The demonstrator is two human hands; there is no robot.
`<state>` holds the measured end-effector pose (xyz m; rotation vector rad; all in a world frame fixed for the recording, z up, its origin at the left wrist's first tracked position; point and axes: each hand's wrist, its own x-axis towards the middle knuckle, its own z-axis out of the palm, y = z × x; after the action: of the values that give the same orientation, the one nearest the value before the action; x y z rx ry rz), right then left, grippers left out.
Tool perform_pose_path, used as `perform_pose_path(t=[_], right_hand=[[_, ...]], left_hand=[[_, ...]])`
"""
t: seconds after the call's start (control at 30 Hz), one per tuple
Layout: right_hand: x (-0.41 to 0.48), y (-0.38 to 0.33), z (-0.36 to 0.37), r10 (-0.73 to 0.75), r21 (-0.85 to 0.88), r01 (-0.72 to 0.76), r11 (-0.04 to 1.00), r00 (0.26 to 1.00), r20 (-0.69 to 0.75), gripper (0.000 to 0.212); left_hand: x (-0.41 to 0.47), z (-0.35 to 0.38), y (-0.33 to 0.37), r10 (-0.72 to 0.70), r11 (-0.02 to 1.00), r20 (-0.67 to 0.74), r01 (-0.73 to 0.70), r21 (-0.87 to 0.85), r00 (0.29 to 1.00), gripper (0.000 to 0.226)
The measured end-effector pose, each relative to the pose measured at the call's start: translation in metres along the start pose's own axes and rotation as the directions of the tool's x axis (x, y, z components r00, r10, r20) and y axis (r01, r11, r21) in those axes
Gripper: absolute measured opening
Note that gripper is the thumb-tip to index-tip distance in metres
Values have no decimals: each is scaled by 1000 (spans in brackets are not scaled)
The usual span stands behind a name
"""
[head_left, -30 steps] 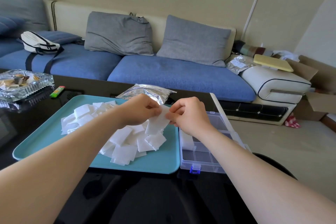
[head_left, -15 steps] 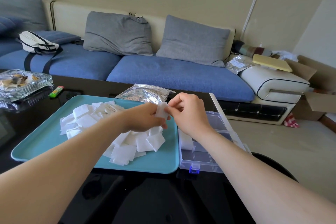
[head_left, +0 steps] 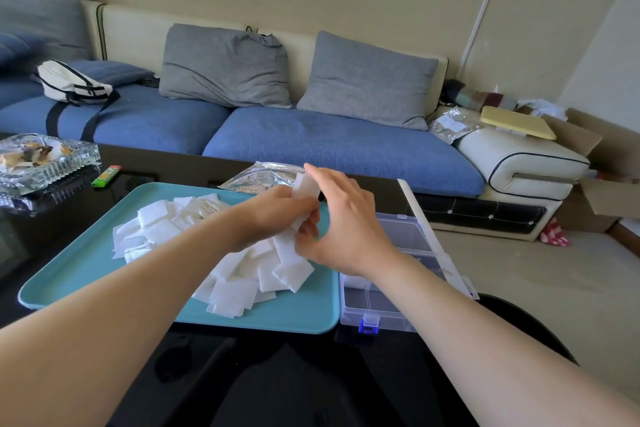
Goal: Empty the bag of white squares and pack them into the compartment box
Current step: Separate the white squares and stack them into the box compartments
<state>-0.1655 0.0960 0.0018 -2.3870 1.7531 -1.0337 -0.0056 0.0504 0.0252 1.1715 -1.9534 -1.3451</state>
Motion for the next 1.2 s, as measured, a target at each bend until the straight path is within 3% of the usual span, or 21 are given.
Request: perform_pose_path(t=[0.13, 0.37, 0.47, 0.67, 0.83, 1.0, 1.1, 1.2], right_hand=[[2, -2, 6, -51, 10, 52, 999, 993, -107, 80], [3, -3, 4, -126, 99, 134, 986, 989, -82, 71], [2, -5, 4, -131, 109, 135, 985, 990, -51, 70], [1, -9, 2, -139, 134, 142, 981, 990, -34, 74], [0, -13, -1, -205, 83, 208, 975, 978, -43, 72], [-2, -14, -2, -157, 10, 159, 987, 982, -109, 54], [1, -10, -1, -93, 23, 95, 995, 992, -88, 69], [3, -4, 2, -95, 107, 103, 989, 992, -78, 69]], left_hand=[[-1, 3, 3, -2, 999, 14, 3, -48, 1000, 32], [-5, 4, 6, -47, 995, 43, 50, -84, 998, 13], [-5, 2, 7, -63, 984, 62, 73, -163, 996, 26], [-7, 2, 6, -108, 977, 116, 127, -172, 987, 18], [-14, 4, 13, -142, 974, 180, 169, -150, 973, 26], [-13, 1, 10, -141, 970, 150, 167, -176, 979, 40], [-10, 1, 9, -106, 967, 161, 139, -215, 981, 14], [-10, 3, 10, -69, 960, 178, 114, -257, 982, 11]])
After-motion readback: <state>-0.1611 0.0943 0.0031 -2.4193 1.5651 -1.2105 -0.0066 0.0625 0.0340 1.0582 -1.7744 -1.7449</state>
